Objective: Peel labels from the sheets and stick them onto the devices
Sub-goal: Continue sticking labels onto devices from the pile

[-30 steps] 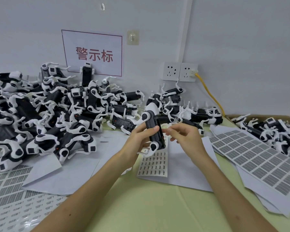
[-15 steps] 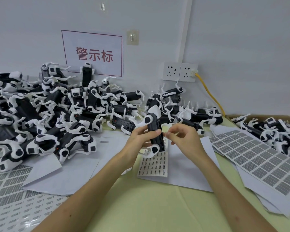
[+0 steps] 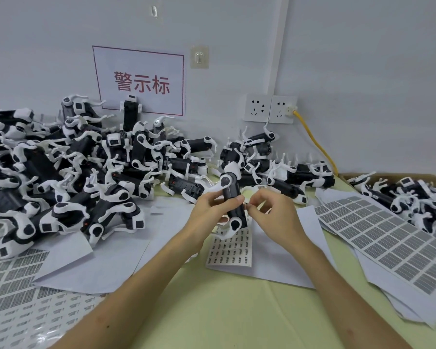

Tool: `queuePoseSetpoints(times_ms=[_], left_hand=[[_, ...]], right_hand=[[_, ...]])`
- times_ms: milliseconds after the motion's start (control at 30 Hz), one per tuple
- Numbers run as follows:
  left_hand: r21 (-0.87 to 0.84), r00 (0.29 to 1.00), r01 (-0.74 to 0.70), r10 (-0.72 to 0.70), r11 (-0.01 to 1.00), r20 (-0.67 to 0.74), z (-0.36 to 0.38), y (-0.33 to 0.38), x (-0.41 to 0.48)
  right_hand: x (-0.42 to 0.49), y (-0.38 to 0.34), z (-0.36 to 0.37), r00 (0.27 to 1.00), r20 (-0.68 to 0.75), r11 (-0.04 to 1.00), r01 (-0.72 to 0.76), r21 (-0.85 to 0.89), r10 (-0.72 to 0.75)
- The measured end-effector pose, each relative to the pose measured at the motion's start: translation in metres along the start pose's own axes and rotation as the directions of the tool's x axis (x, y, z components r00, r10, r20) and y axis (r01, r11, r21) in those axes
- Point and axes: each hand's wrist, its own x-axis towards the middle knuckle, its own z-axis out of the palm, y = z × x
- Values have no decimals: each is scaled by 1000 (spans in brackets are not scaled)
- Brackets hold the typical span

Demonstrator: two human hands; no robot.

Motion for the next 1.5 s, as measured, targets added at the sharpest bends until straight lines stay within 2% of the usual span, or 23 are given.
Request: queuePoseSetpoints(times_ms=[233,367,467,567,767,967,1133,1233,1400,1500], left_hand=[[-1,999,12,-12,1000,-37,0,0,1],[-41,994,30,-34,999,-103,-3,1,3],[-105,991,36,-49,994,-124,-6,2,4],[-142,991,13,-31,990,-127,-5,1,4],[-155,987,-37,12,987,-159,-4,2,3],[-149,989,-30,8,988,-147,-3,4,2],[-114,997,50,-56,992,-47,0,6,4],[-42,998,31,-33,999,-47,0,5,5],[-25,987,-62,57,998,-150,-10,5,5],[-60,956,-90,70,994,-283,-15,4,8]], right_hand=[[-2,-3,1,999,11,999,43,23,-44],[-1,-6,-2,1000,-10,989,10,148,-8],[-1,-9,-5,987,130,946,-125,300,89],[-3,-9,0,953,274,913,-222,343,129],[-2,-11,3,954,280,885,-221,410,108],[-3,-11,5,976,198,879,-166,446,84],[-3,-16,3,989,-18,866,-122,486,150],[2,-13,-5,966,-136,825,-110,554,220],[11,-4,-16,905,-267,736,-70,673,330],[14,-1,-21,872,-256,665,-101,740,418]])
